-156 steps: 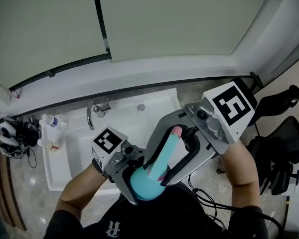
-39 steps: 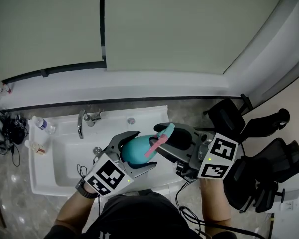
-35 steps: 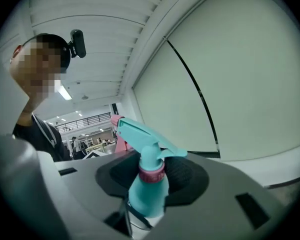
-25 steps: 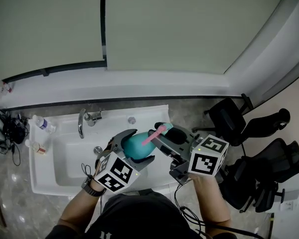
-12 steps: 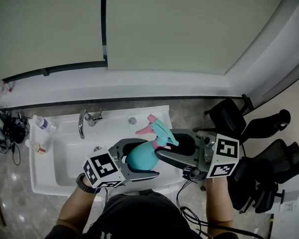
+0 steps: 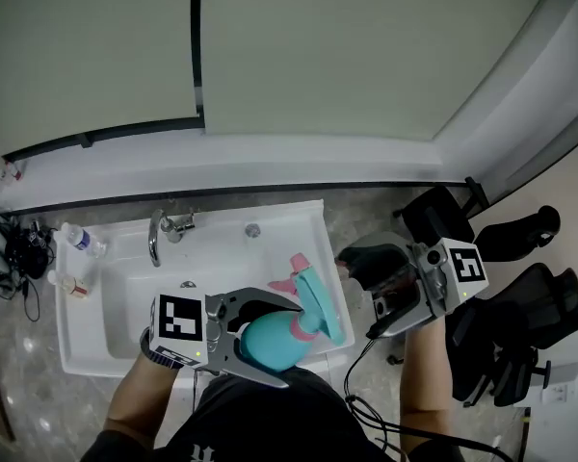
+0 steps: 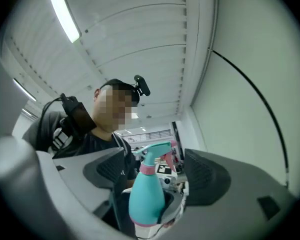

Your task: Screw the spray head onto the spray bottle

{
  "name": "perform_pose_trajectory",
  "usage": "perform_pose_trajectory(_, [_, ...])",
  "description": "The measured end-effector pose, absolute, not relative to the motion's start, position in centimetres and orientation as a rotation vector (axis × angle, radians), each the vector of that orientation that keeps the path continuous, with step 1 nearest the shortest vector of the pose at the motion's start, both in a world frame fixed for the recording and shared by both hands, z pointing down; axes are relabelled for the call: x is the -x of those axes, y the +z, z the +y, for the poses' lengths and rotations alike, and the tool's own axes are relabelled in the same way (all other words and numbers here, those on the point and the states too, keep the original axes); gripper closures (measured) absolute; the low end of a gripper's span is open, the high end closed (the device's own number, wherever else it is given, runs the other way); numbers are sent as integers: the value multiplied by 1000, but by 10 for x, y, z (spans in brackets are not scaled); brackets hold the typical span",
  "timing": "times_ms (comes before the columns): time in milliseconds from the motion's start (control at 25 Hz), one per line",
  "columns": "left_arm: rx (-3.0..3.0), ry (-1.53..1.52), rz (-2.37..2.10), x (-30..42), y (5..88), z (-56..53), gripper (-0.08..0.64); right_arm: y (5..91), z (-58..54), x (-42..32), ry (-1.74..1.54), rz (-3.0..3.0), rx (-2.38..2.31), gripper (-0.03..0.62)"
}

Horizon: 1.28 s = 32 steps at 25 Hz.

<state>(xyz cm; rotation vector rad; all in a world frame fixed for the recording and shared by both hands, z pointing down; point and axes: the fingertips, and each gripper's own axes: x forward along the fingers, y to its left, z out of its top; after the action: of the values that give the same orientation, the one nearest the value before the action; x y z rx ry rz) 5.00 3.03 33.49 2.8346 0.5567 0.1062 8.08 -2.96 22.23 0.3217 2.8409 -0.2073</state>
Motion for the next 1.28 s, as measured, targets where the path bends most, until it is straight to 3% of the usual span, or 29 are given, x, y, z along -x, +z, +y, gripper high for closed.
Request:
perform_pose_trajectory(80, [-2770,110,734,-50,331,53,129,216,-20,-69,-176,2786,-529,225])
perform_pose_trajectory(360, [-2616,63,1054,-57,327,95,129,204,48,-28,10,2623,-1132,227])
perform_pose_trajectory(400, [-2609,41,1055,-56,326,95,130,203,51,-27,23,2619,-1137,233])
perform_pose_trajectory(440, [-2607,15,1046,-54,325,93,129,202,52,-25,29,2628,-1117,285])
perform_pose_trajectory(520, [-2617,-43,1001,-51,323,86,130,202,48,-22,24,2677,-1037,390])
perform_pose_trajectory(600, [-2646,-76,922,-51,323,75,129,204,42,-19,22,2749,-934,448])
perform_pose_trajectory(840, [-2778,-10,494,-55,339,29,129,219,-4,-8,-63,2991,-414,462])
perform_pose_trajectory(1080, [-2943,286,-174,-56,367,-30,129,245,-56,-15,-245,3121,231,466])
perform_pose_trajectory(1280, [-2932,462,-437,-52,385,-58,130,265,-86,-24,-435,3049,526,471])
